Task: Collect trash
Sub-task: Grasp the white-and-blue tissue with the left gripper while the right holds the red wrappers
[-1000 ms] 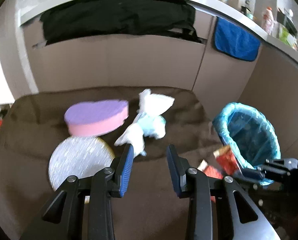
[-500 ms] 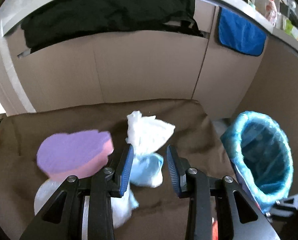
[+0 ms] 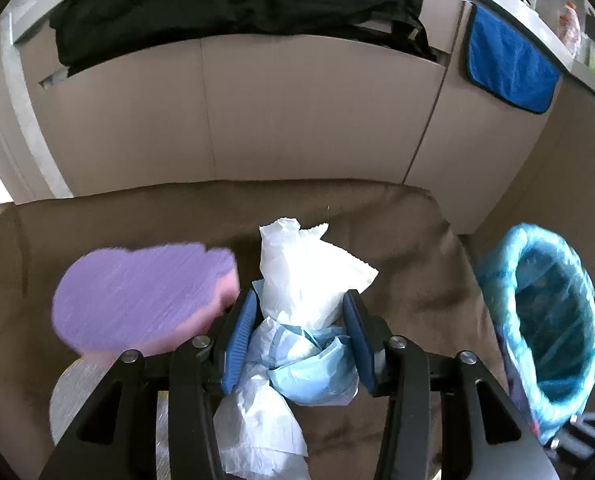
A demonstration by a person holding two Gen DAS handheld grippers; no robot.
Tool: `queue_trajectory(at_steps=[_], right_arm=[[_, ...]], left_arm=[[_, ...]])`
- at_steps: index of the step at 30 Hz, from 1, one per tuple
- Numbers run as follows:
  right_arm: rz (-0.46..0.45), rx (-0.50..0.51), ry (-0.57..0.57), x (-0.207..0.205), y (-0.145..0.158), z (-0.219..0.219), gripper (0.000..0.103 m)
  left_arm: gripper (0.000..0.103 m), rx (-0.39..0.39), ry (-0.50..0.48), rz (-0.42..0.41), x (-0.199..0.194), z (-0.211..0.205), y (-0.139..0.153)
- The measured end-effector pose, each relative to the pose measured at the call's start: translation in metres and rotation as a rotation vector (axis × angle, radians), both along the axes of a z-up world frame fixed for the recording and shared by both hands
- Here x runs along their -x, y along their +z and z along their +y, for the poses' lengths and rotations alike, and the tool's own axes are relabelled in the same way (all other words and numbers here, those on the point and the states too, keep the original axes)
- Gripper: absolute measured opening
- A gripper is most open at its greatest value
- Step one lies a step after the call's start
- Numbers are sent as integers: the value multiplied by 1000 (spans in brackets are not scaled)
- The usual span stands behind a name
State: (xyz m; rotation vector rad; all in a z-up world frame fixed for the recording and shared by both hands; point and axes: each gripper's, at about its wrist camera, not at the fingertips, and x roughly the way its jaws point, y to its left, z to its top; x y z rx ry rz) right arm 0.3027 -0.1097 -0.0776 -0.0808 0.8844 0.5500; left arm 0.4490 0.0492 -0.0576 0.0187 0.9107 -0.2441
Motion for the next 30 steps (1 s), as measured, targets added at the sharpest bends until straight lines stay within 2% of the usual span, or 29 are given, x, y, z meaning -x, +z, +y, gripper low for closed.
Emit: queue_trajectory(at_steps=[5,7,11,14,19,21,24,26,28,30], right_arm=[[17,2,2,-4,2,6,47],[13,28,14,-4,2,11,50],[-12,93,12,-3,1,26,59],[-16,85,9,-3,-1,31,69],[-57,127,-19,-2,-5,40,69],[-69,155,-15,-1,-5,44,57],[-51,159,-26,-3,-2,42,50],[-55,131,-36,-1,1,38,35],[-56,97,-35,5,7,33,14],[-52,91,-36,8,12,32,11]], left_arm=[[43,44,-43,15,33,16,5],[42,58,-12,27,49,31,8],[43,15,37,80,82,50,4],[43,-27,70,68,112,58,5],[43,-40,94,76,137,65,5],[43,-39,95,85,141,66,5],[43,-21,100,97,148,66,6],[43,-5,100,106,152,65,7],[43,5,91,112,155,63,9],[43,19,87,116,160,60,11]])
